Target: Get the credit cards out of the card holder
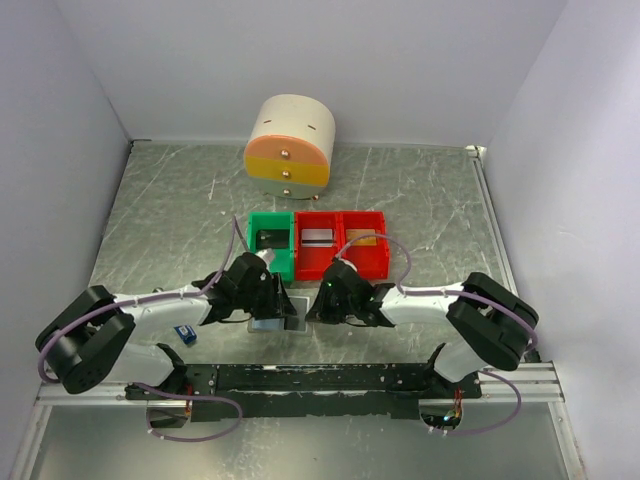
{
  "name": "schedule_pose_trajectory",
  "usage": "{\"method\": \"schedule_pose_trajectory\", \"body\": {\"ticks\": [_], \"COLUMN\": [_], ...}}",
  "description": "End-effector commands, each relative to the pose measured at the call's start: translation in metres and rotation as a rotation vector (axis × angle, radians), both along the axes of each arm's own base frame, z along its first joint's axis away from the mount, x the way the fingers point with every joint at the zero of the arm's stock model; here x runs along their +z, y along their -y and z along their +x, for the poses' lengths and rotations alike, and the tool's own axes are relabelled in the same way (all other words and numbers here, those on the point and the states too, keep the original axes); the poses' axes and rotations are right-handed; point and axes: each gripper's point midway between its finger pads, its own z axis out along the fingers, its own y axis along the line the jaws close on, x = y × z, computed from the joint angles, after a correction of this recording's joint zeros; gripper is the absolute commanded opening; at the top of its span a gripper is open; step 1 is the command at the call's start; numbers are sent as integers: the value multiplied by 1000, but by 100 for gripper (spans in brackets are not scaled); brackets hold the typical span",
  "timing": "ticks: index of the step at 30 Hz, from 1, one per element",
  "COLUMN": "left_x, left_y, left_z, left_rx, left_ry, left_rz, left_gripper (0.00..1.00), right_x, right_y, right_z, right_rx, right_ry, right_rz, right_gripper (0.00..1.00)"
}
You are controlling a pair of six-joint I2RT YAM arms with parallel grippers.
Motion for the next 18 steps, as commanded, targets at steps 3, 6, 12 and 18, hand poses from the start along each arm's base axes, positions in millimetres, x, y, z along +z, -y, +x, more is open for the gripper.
{"method": "schedule_pose_trajectory", "body": {"ticks": [3, 6, 12, 18], "left_x": [-29, -31, -25, -11], "left_y": [-14, -11, -3, 3], "left_z": [-20, -25, -25, -26], "left_rx": [4, 9, 16, 69], "left_ry": [-100, -120, -118, -146], "left_rz": [34, -6, -80, -214], "left_gripper": [54, 54, 50, 43], "right_x": [-52, -54, -60, -64], "right_y": [50, 50, 54, 55], "right_z": [-28, -29, -33, -34], "right_rx": [-20, -18, -30, -31], "right_ry": [-109, -115, -132, -144], "right_rz": [-196, -182, -180, -176], "right_gripper": [8, 8, 8, 8]}}
